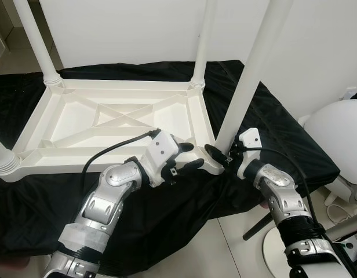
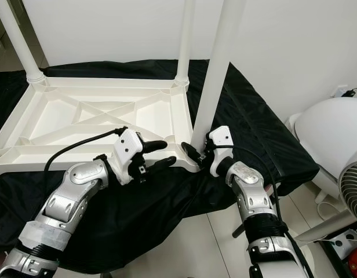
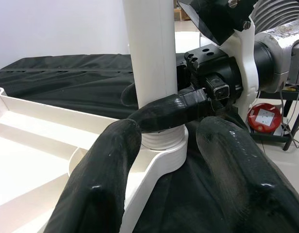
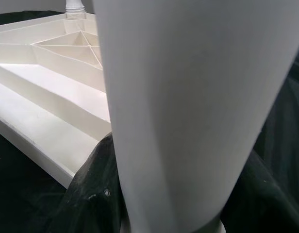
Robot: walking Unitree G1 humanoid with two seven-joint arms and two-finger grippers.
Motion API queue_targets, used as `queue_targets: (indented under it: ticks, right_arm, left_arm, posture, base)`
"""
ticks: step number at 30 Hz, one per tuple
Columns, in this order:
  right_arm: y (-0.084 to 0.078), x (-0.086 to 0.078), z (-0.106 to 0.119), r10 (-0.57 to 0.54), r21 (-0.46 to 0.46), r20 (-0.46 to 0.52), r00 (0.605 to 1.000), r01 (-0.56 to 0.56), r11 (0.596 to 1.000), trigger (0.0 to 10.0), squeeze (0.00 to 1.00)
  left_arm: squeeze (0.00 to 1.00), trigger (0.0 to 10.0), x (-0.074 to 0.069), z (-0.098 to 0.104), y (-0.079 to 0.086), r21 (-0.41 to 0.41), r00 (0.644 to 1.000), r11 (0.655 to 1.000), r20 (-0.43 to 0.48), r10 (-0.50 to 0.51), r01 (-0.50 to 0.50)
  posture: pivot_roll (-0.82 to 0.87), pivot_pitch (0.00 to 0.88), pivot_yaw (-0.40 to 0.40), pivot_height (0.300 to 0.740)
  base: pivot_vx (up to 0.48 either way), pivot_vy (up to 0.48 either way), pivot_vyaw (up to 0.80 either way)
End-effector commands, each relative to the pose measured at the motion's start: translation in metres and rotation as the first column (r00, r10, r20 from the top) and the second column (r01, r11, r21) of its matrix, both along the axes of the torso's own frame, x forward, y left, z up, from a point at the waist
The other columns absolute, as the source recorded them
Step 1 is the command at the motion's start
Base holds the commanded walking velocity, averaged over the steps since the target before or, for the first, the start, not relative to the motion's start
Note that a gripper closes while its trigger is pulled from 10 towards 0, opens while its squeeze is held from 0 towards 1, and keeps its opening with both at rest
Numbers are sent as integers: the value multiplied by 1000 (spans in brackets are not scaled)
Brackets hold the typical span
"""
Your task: Building children table
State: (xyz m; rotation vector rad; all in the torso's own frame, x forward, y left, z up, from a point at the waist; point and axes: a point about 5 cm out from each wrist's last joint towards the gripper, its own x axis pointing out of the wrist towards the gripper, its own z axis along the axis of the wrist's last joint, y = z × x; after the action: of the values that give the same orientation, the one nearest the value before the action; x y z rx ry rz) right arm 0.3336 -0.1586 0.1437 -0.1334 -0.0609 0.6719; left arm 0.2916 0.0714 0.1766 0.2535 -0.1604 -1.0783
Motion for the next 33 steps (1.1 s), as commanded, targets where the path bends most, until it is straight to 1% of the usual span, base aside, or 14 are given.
queue_targets:
  ticks: [1,5,11,14,15,16,19,21,22,23,24,28,29,33]
  right_arm:
    - [1,-1,-4,14,-29,-13,1000,-15,999,10000,0]
    - [9,-3,-6,-160,27,-35,986,161,987,10000,0]
    - [22,-11,-10,-279,79,-41,959,282,956,10000,0]
    - [30,-17,-14,-413,125,-67,908,418,900,10000,0]
    - [30,-17,-14,-413,125,-67,908,418,900,10000,0]
    - [31,-18,-15,-442,131,-74,894,448,884,10000,0]
    - [31,-18,-15,-442,131,-74,894,448,884,10000,0]
    - [39,-23,-14,-522,163,-84,849,528,833,10000,0]
    - [45,-26,-13,-546,173,-90,833,553,815,10000,0]
    - [45,-26,-13,-546,173,-90,833,553,815,10000,0]
    - [49,-27,-12,-574,186,-93,813,581,793,10000,0]
    - [51,-28,-11,-589,193,-97,802,596,780,10000,0]
    - [52,-29,-10,-608,195,-99,788,614,765,10000,0]
    - [51,-29,-9,-611,193,-101,785,618,762,10000,0]
  left_arm:
    - [0,10000,2,-2,1,-5,999,999,0,51,-51]
    - [0,10000,0,-3,2,-3,999,999,-5,52,-52]
    - [0,10000,0,-4,3,-1,999,999,-8,54,-54]
    - [0,10000,0,-4,2,-1,999,999,-9,48,-48]
    - [0,10000,0,-4,2,-1,999,999,-9,48,-48]
    - [0,10000,0,-4,1,-2,999,999,-10,47,-47]
    - [0,10000,0,-4,1,-2,999,999,-10,47,-47]
    - [0,10000,0,-4,0,-4,999,999,-12,43,-43]
    - [0,10000,0,-4,0,-5,999,999,-12,44,-44]
    - [0,10000,0,-4,0,-5,999,999,-12,44,-44]
    - [0,10000,0,-3,0,-11,999,999,-14,47,-48]
    - [0,10000,0,-3,0,-14,999,999,-15,52,-52]
    - [0,10000,0,-3,1,-21,998,998,-18,61,-62]
    - [0,10000,-1,-3,1,-23,998,998,-20,64,-65]
  posture:
    - [32,45,-51,740]
    - [33,51,-49,740]
    - [31,55,-43,740]
    - [24,58,-38,740]
    - [24,58,-38,740]
    - [24,58,-38,740]
    - [24,58,-38,740]
    - [17,70,-38,740]
    - [19,72,-40,740]
    - [19,72,-40,740]
    - [20,75,-40,740]
    - [20,75,-40,740]
    - [18,78,-42,740]
    - [18,78,-42,740]
  base:
    - [0,0,0]
    - [0,0,0]
    - [0,0,0]
    - [0,0,0]
    - [0,0,0]
    - [0,0,0]
    - [0,0,0]
    - [0,0,0]
    - [0,0,0]
    - [0,0,0]
    - [0,0,0]
    - [0,0,0]
    - [0,0,0]
    - [0,0,0]
